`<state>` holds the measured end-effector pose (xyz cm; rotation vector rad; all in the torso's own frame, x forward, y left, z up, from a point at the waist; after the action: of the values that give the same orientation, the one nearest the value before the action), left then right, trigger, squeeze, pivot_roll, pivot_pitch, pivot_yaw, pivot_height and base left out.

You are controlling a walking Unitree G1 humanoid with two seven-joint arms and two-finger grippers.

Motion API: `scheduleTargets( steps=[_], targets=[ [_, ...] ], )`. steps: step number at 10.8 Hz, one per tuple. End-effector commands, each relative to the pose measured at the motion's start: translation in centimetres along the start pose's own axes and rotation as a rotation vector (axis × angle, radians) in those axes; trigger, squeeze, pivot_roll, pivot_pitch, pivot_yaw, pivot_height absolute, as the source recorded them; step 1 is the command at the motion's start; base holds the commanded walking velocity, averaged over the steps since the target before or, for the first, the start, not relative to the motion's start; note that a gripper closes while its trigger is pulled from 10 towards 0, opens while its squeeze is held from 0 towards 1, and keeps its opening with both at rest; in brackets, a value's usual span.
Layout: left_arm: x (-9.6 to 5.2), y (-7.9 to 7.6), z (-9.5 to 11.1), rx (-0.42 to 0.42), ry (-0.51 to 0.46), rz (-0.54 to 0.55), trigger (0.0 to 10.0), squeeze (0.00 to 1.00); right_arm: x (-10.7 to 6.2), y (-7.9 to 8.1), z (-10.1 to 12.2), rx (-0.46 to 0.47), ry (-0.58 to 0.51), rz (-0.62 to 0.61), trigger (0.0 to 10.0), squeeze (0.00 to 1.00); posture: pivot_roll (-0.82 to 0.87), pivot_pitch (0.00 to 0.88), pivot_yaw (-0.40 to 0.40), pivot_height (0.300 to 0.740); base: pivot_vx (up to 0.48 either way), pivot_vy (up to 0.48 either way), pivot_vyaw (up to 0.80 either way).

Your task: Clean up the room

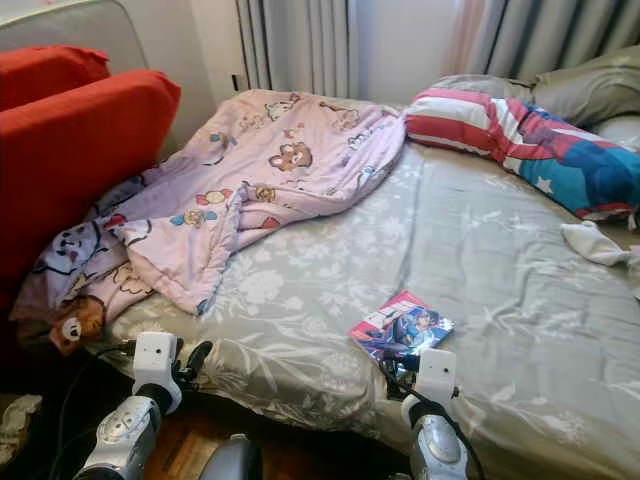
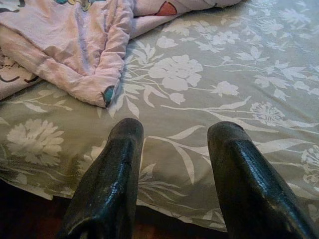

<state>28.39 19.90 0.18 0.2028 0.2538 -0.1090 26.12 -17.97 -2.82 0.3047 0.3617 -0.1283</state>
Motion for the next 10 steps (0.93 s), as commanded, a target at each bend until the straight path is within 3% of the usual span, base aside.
scheduleTargets(
  steps=[1,2,3,4,6,9,10],
  targets=[
    [-0.07,0.05,-0.21,-0.016,0.014,0.007,10.0,0.00,0.21,0.37,0.37,0.007,-0.015,0.014,10.0,1.00,0.06,0.038,0.026,0.645,0.000,0.000,0.00],
    [-0.10,0.01,-0.25,-0.015,0.016,0.007,10.0,0.00,0.23,0.43,0.35,0.002,-0.013,0.015,10.0,1.00,0.06,0.044,0.024,0.645,0.000,0.000,0.00],
    [-0.13,0.08,-0.29,-0.014,0.019,0.010,10.0,0.00,0.27,0.58,0.29,-0.011,-0.005,0.019,10.0,0.17,0.07,0.052,0.023,0.645,0.000,0.000,0.00],
    [-0.14,0.14,-0.30,-0.016,0.020,0.014,10.0,0.00,0.27,0.67,0.21,-0.010,0.000,0.024,10.0,0.00,0.07,0.053,0.023,0.645,0.000,0.000,0.00],
    [-0.17,0.24,-0.30,-0.015,0.020,0.018,10.0,0.00,0.29,0.83,0.19,-0.006,0.002,0.032,10.0,0.00,0.07,0.058,0.025,0.645,0.000,0.000,0.00],
    [-0.13,0.22,-0.22,-0.015,0.017,0.016,10.0,0.00,0.31,1.03,0.21,-0.042,0.003,0.048,10.0,0.00,0.07,0.060,0.026,0.645,0.255,0.000,0.00],
    [-0.10,0.14,-0.18,-0.015,0.015,0.013,10.0,0.00,0.29,1.06,0.18,-0.044,0.002,0.050,10.0,0.00,0.07,0.062,0.025,0.645,0.285,0.000,0.80]
  ],
)
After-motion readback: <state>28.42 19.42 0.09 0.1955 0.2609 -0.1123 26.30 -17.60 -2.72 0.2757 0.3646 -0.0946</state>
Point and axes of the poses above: a point about 5 cm out from each wrist's last joint towards the gripper, its own x axis pointing out of the wrist towards the gripper, its own z axis along the axis of the wrist's last joint, y = z × x, the point moved 1 cm from there along x, pointing out of the wrist towards the gripper, and after that the axes turned 11 degrees about x, right-handed, at the moved point
